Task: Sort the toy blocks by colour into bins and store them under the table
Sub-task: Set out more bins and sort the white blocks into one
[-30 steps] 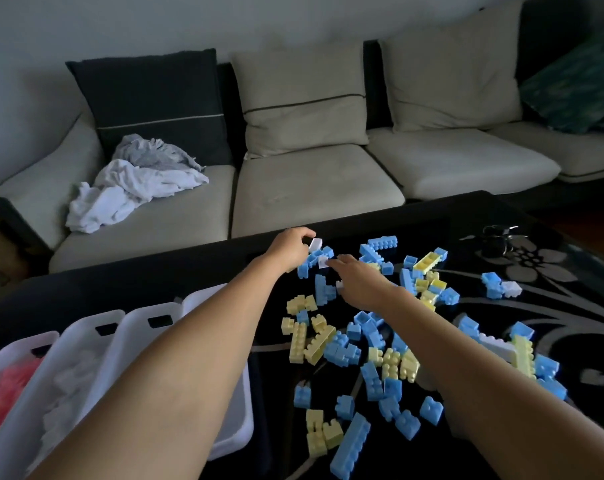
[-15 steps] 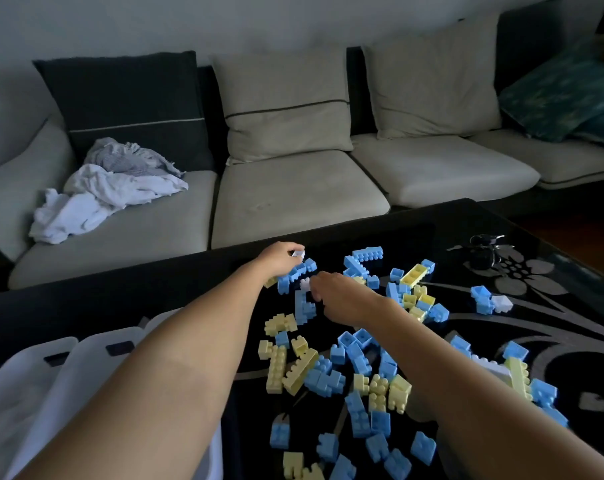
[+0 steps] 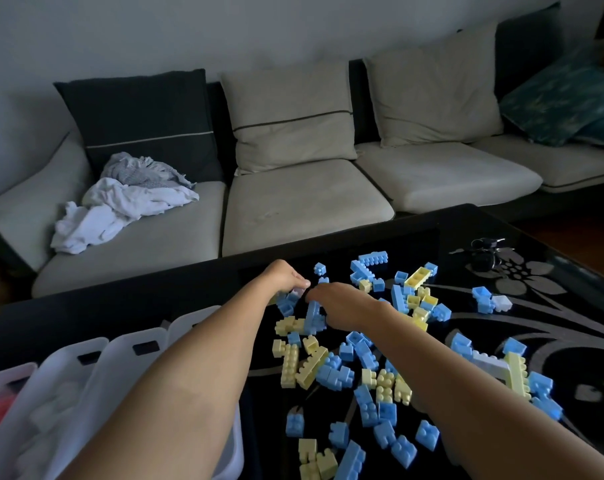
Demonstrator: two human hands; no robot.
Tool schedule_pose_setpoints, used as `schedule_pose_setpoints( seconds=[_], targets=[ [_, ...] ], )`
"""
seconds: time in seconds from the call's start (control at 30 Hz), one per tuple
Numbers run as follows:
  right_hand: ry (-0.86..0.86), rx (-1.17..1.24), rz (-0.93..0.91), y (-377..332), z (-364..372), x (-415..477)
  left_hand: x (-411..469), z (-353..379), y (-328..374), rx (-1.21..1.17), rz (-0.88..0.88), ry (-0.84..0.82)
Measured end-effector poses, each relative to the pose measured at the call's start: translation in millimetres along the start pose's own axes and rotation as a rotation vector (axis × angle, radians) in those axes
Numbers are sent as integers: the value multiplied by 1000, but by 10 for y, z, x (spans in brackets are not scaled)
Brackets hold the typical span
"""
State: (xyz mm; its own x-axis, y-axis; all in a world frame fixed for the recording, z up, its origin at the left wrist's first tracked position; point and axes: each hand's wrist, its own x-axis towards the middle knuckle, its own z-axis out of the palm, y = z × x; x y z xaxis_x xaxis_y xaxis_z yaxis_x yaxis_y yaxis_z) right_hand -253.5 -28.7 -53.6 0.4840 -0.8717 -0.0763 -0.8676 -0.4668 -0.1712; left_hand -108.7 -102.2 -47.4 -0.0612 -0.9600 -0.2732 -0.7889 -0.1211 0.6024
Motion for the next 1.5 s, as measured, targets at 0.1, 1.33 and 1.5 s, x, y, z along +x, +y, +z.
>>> schedule_pose_setpoints(
  seconds=[0.1, 1.33, 1.5],
  targets=[
    [-19, -111, -8, 4, 44, -86, -115, -4, -30, 4, 6, -40],
    [-382, 1747, 144, -3008, -405, 112, -3351, -986, -1890, -278, -293, 548],
    [-354, 1481, 101, -2892, -586, 17, -3326, -985, -1839, -125, -339, 496]
  ],
)
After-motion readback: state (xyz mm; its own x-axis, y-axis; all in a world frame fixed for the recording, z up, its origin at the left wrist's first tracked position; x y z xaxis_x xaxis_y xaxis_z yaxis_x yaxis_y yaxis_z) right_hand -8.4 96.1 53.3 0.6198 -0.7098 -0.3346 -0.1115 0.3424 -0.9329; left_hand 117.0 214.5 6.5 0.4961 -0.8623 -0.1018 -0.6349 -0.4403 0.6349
